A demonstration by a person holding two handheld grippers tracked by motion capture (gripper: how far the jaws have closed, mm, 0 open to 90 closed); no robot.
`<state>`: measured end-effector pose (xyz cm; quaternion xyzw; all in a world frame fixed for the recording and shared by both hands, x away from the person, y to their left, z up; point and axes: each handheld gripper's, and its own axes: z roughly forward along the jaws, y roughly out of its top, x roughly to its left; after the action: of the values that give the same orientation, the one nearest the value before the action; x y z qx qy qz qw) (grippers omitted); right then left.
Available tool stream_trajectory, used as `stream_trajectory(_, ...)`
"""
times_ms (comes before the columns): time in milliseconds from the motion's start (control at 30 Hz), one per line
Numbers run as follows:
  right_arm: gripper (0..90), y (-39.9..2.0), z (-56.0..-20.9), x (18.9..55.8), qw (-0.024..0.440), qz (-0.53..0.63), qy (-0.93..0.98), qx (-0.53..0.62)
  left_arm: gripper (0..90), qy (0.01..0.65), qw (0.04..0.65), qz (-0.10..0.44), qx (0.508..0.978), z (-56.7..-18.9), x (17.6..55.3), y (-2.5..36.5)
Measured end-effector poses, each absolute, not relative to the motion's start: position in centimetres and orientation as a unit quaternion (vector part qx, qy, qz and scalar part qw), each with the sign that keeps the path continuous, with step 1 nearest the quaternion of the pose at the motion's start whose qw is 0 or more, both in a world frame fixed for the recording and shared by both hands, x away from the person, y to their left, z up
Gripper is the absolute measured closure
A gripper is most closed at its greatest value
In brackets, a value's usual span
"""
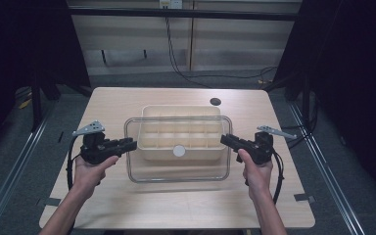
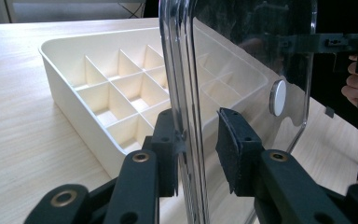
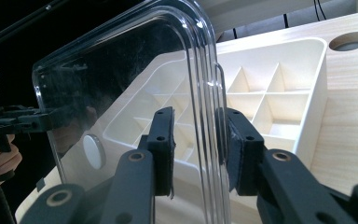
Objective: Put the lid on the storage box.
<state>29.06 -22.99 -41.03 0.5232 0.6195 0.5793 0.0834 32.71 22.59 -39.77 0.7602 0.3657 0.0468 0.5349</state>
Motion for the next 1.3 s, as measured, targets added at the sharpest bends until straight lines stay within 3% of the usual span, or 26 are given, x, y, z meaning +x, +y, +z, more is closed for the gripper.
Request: stream_trajectory(1300, 66.1, -23.3, -39.8, 33.9, 0.087, 0.580, 0.610, 0.532, 69.2, 0.372, 0.529, 0.061, 0.760, -37.9, 36.9, 21.9)
